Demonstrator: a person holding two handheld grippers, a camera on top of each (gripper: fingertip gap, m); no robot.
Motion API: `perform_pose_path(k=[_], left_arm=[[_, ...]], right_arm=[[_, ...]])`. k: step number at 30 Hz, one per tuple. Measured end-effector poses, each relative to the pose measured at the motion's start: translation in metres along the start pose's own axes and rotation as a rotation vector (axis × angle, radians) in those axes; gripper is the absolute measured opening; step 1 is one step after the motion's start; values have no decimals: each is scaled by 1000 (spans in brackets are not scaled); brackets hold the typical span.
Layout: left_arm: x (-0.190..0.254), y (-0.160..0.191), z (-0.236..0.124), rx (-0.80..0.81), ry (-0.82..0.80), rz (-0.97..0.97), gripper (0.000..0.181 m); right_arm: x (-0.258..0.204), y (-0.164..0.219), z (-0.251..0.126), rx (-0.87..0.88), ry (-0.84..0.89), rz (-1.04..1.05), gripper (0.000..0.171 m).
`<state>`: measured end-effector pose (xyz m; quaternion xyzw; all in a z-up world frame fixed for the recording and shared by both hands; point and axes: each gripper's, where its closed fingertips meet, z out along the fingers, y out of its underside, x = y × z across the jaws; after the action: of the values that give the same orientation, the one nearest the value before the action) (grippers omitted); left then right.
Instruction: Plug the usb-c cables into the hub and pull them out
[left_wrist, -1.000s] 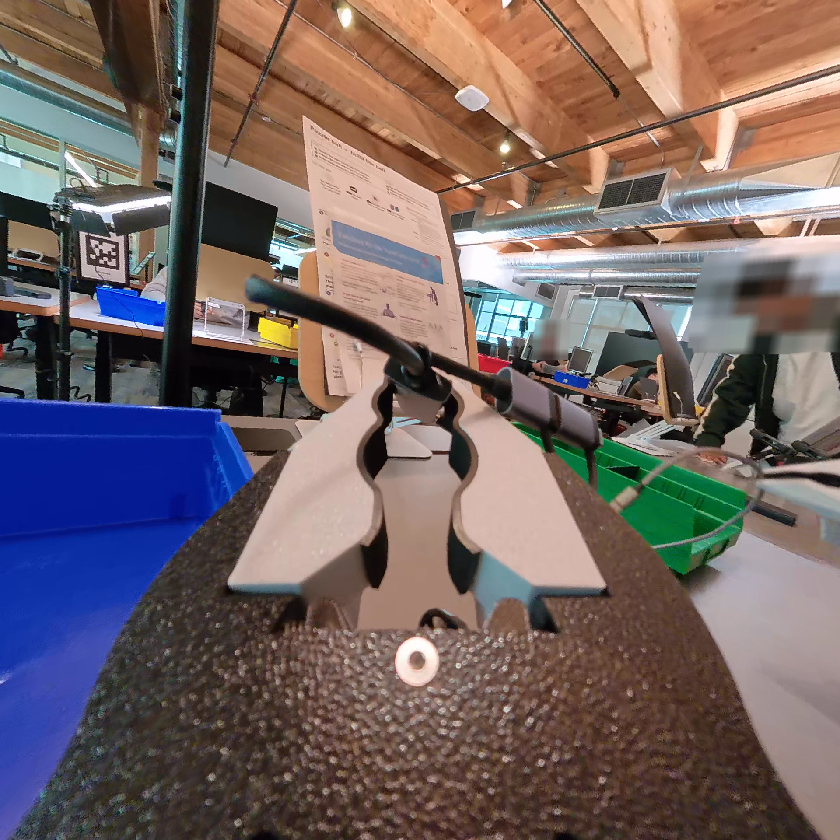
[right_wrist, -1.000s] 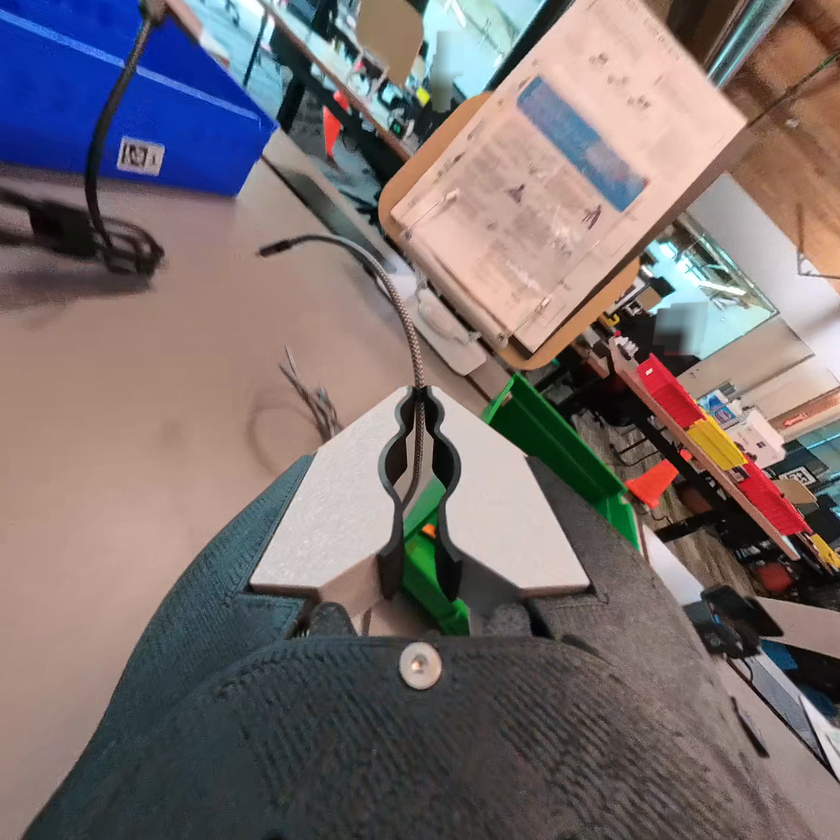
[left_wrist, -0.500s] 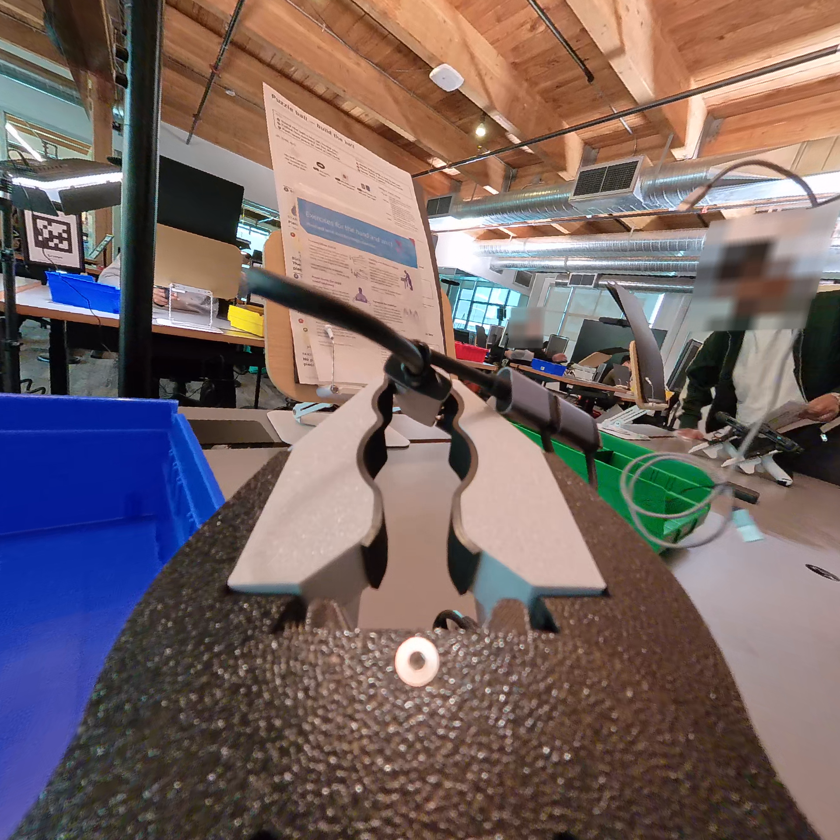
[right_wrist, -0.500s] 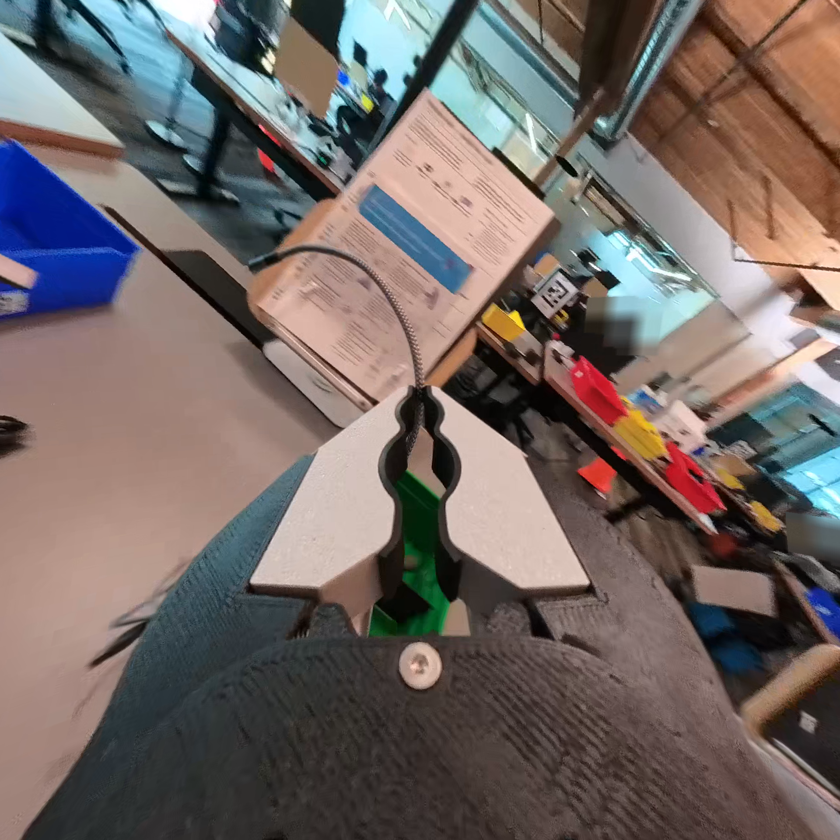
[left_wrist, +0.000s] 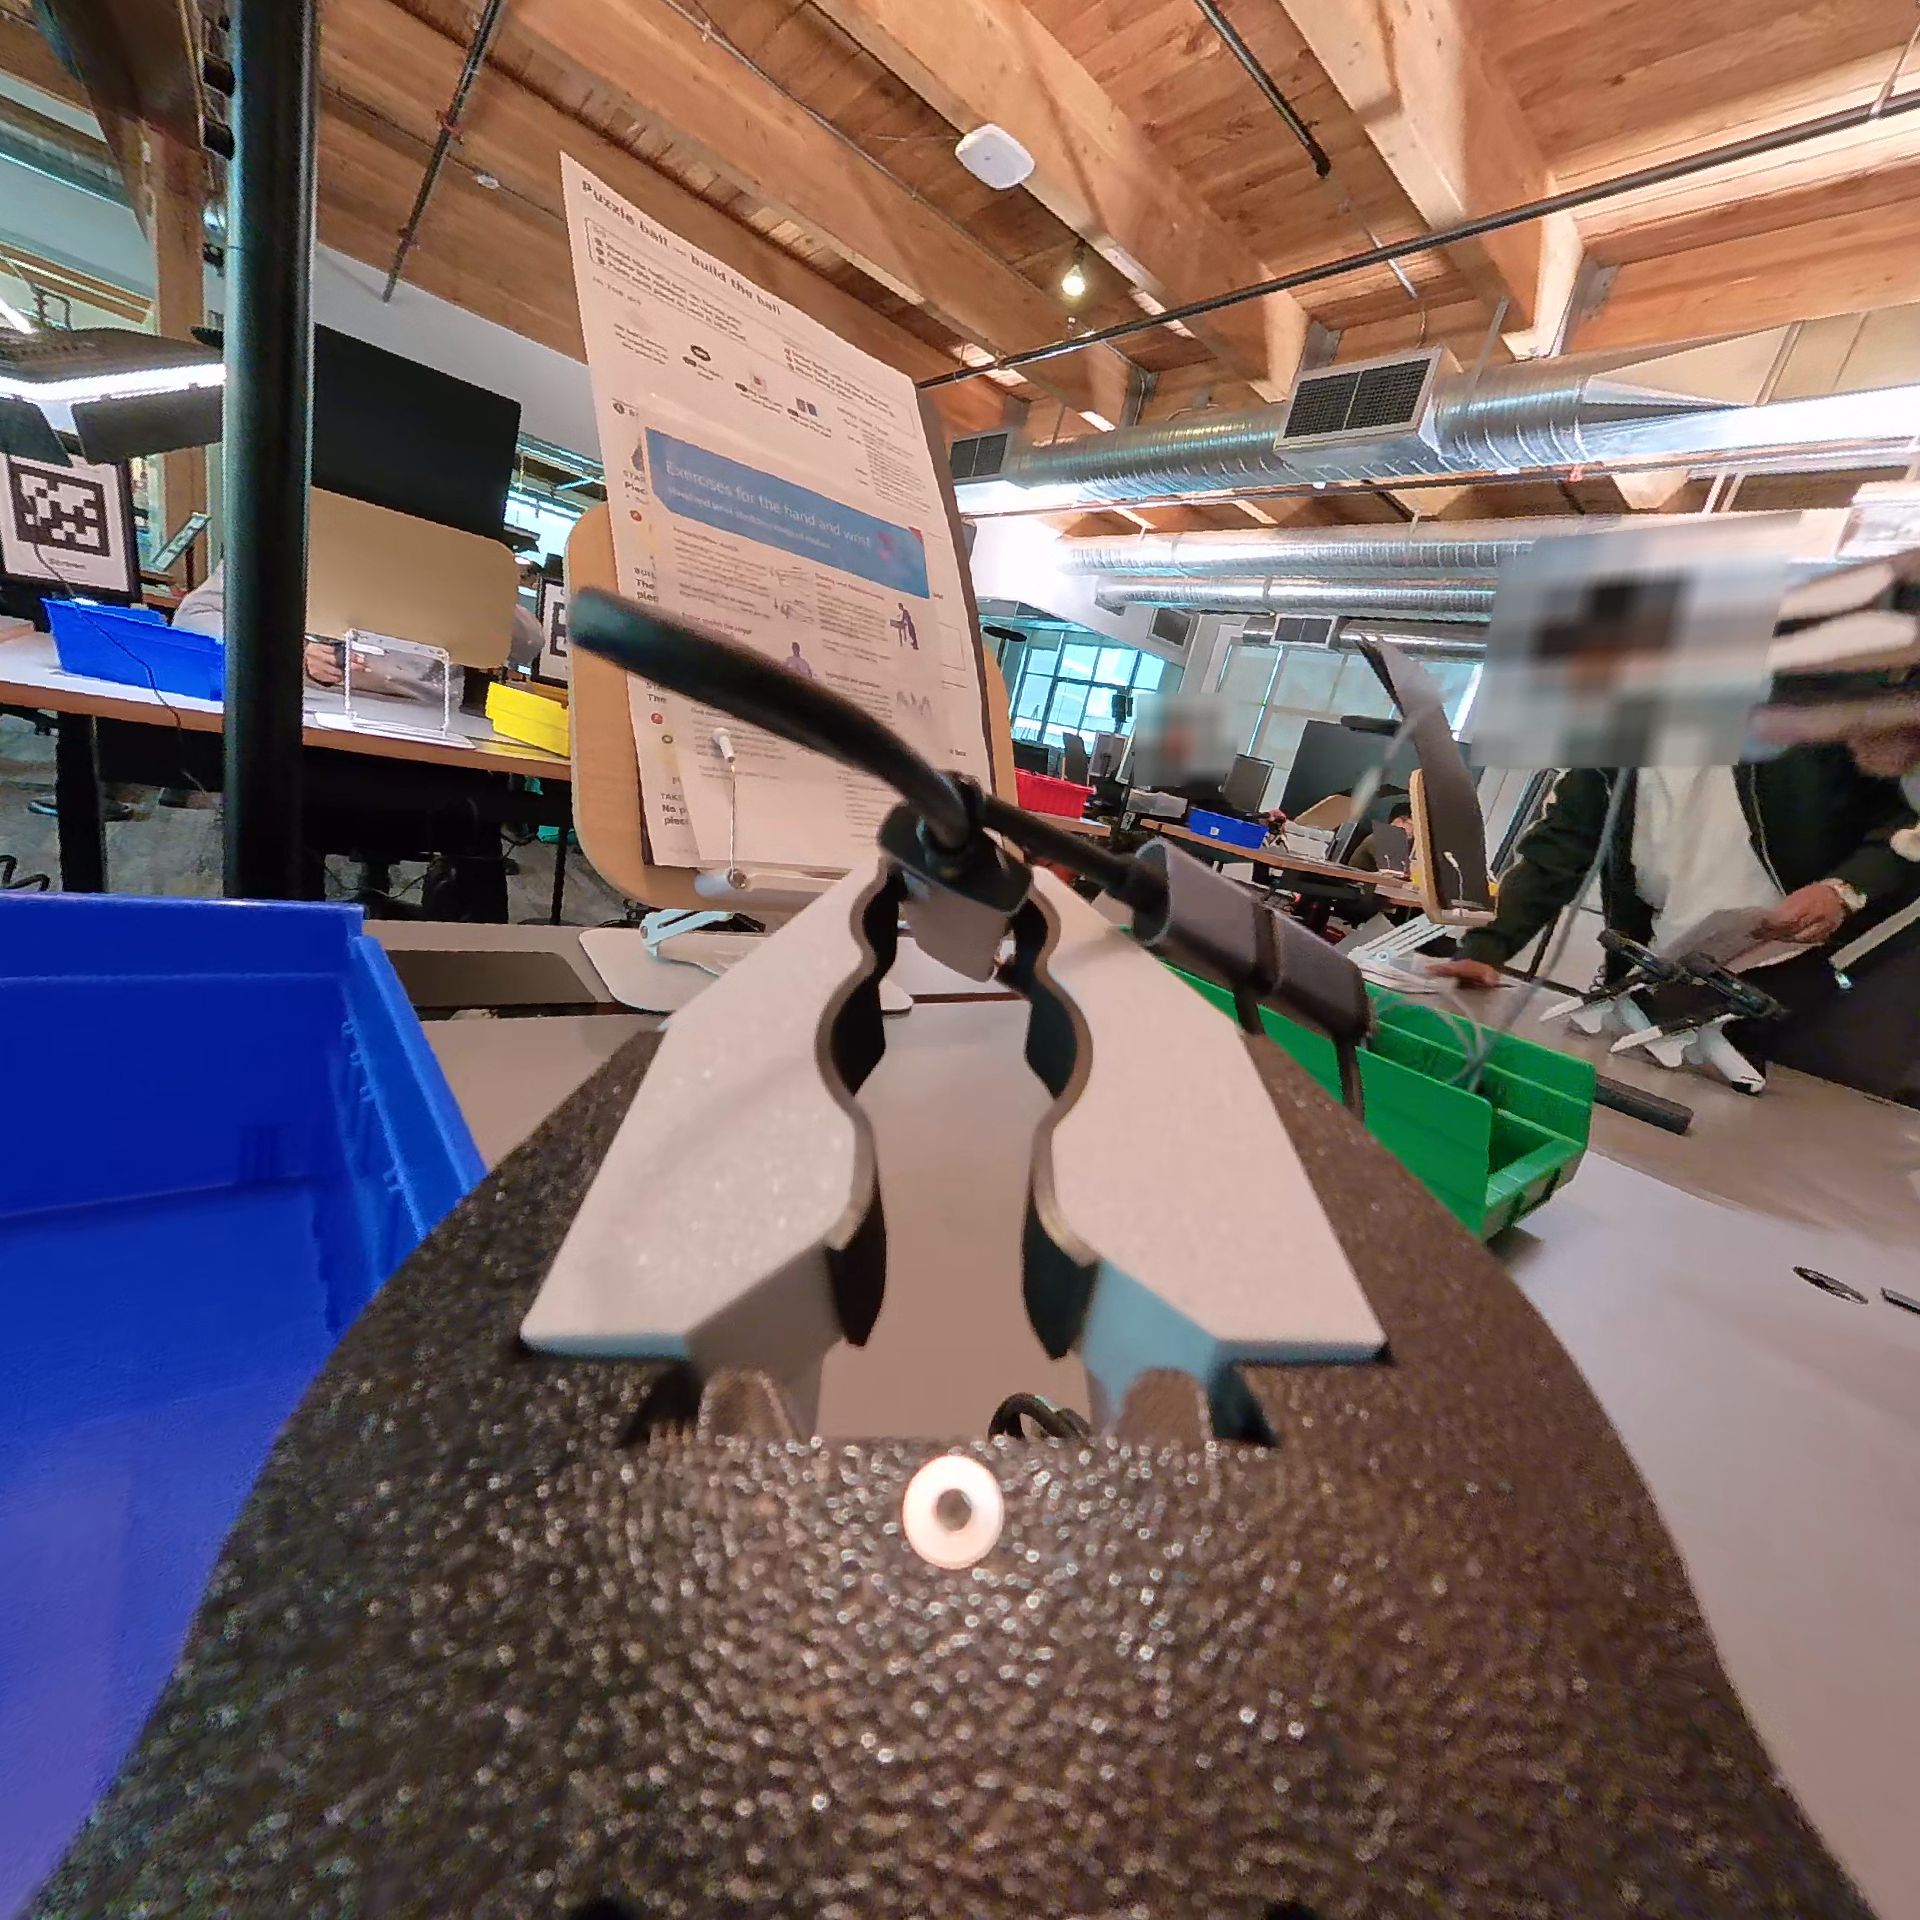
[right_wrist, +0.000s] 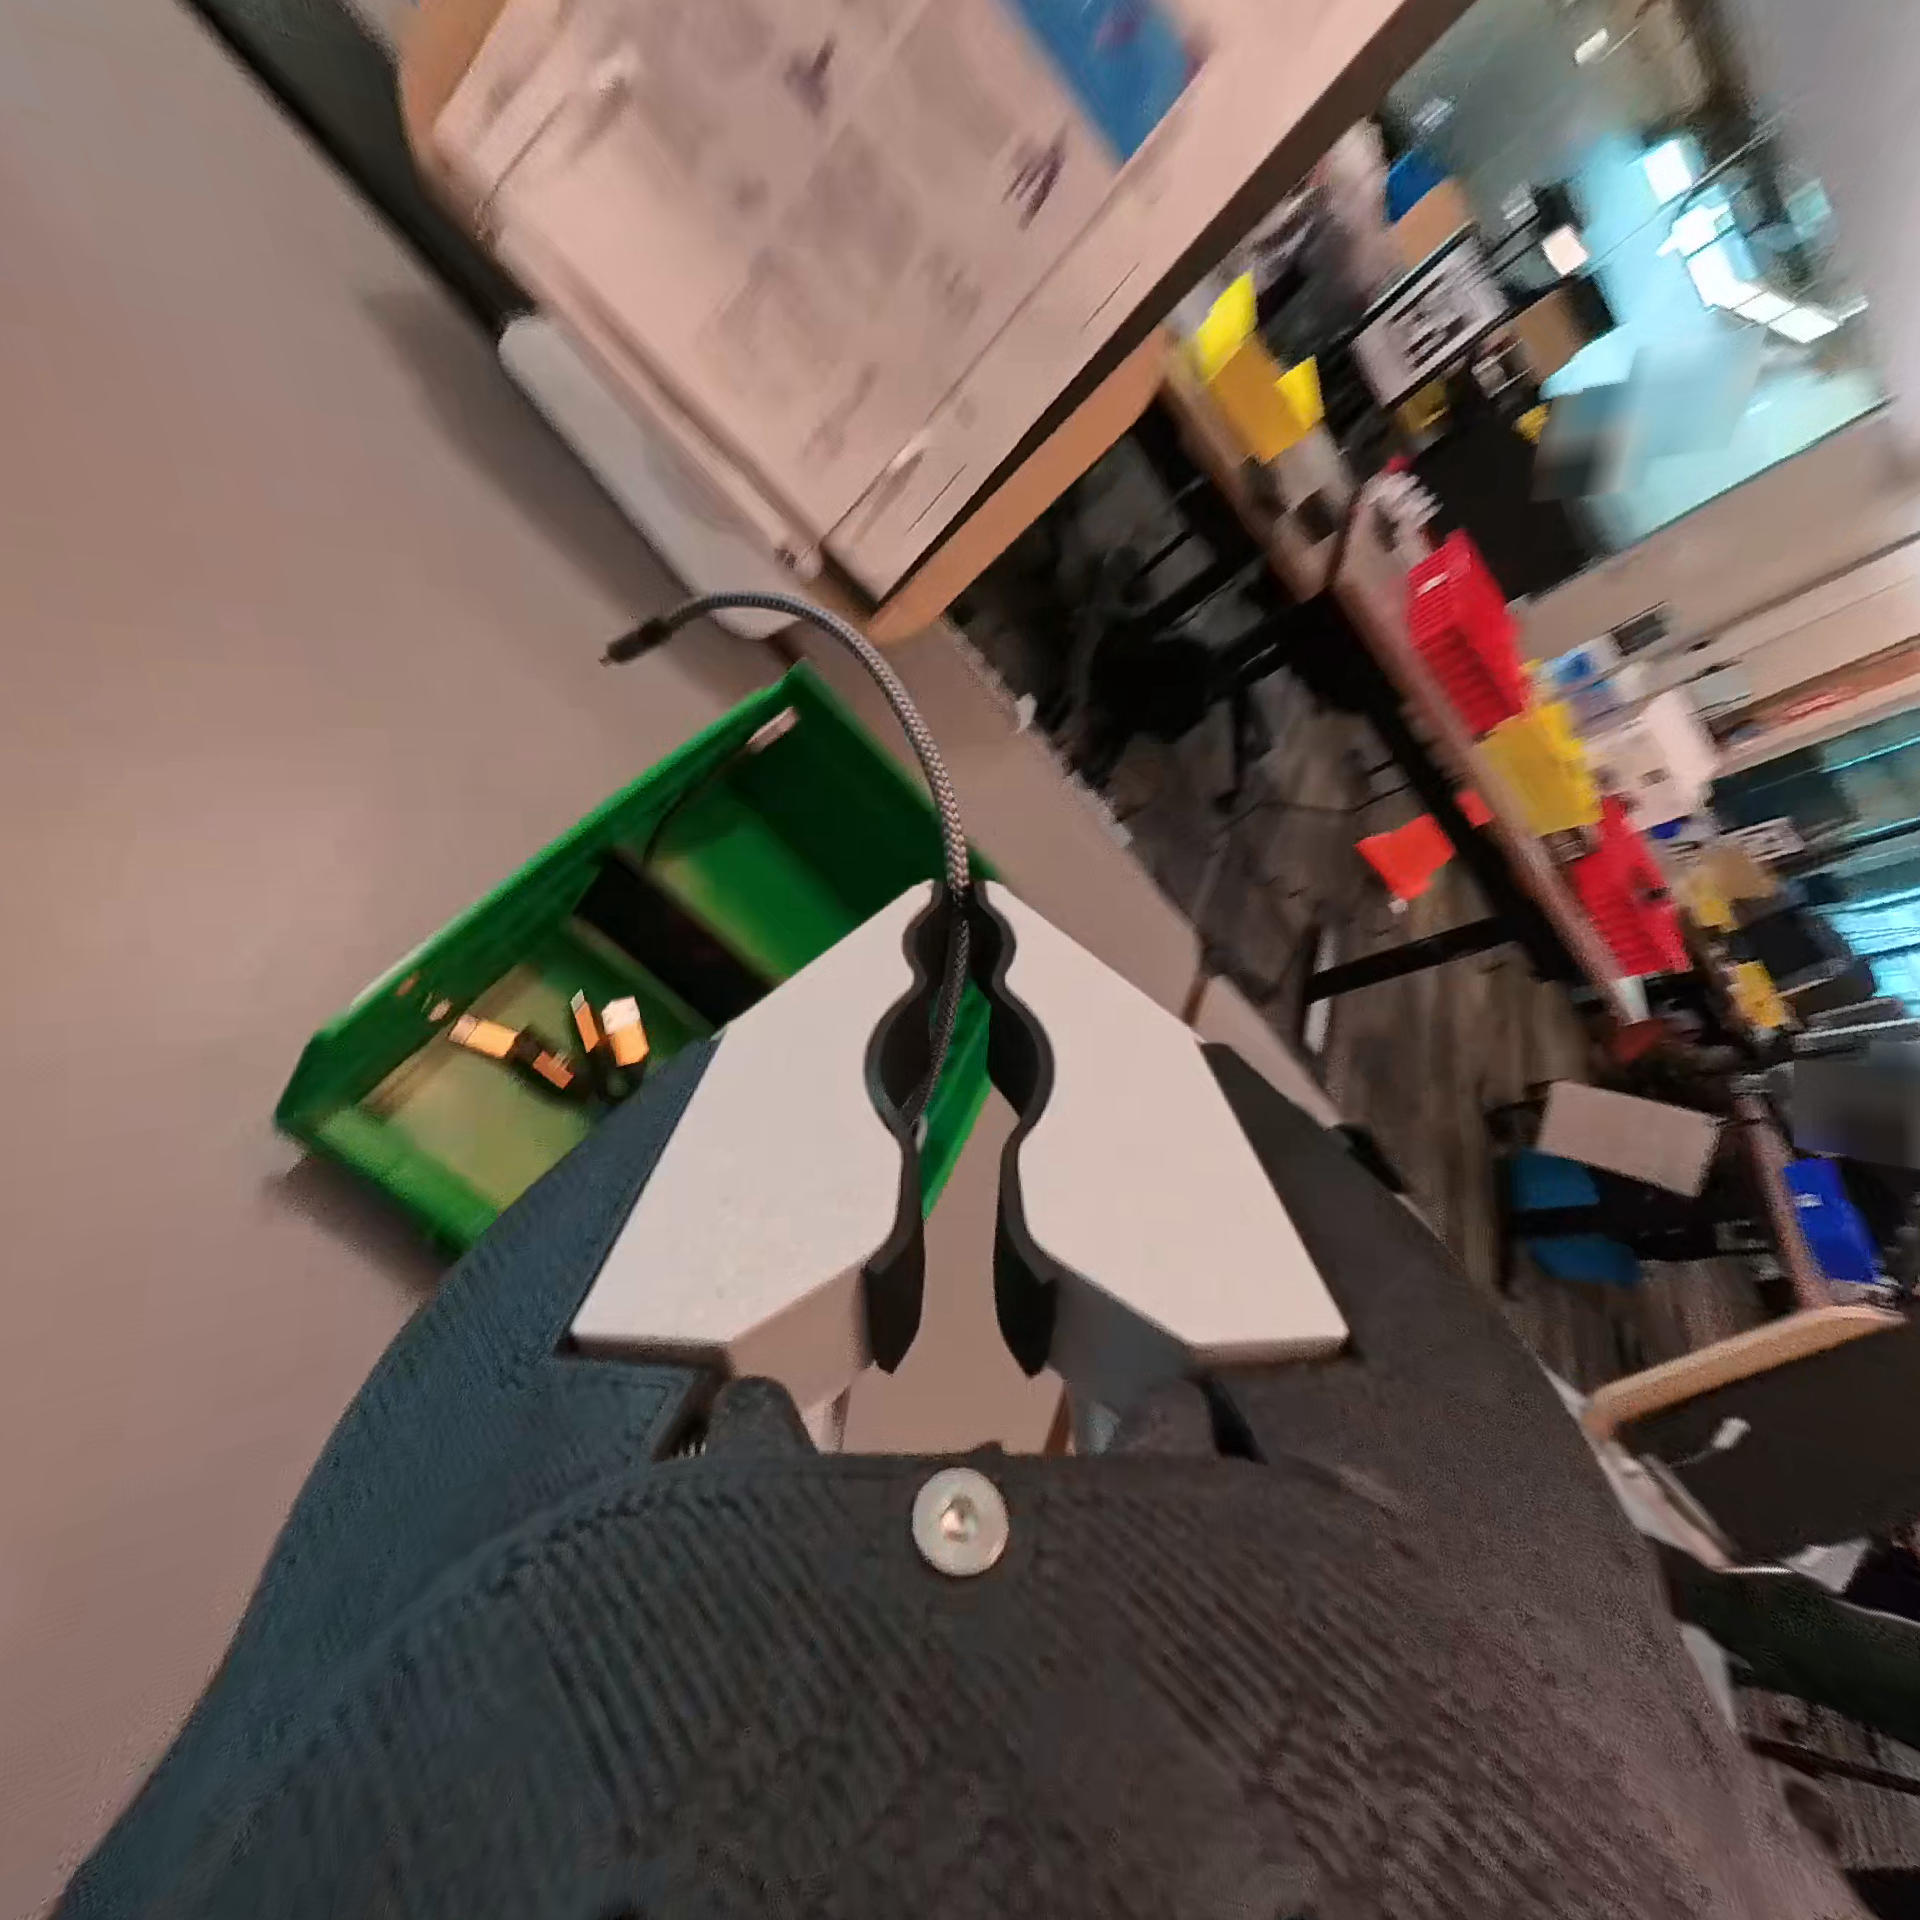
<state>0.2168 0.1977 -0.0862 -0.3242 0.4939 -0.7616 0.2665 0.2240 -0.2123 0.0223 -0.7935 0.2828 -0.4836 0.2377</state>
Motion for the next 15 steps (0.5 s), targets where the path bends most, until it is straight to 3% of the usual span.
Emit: perform_pose_path(k=[3, 8, 13, 15], left_arm=[[0, 0, 0, 1, 4, -2, 21], [2, 4, 2, -6, 9, -3, 20], [10, 7, 4, -18, 29, 7, 20], [14, 8, 5, -22, 38, 13, 20]], right_arm=[[-30, 42, 16, -92, -89, -25, 2], [-53, 106, 47, -308, -56, -231, 2], [-129, 109, 96, -203, -243, -345, 4], [-133, 106, 107, -171, -214, -352, 22]])
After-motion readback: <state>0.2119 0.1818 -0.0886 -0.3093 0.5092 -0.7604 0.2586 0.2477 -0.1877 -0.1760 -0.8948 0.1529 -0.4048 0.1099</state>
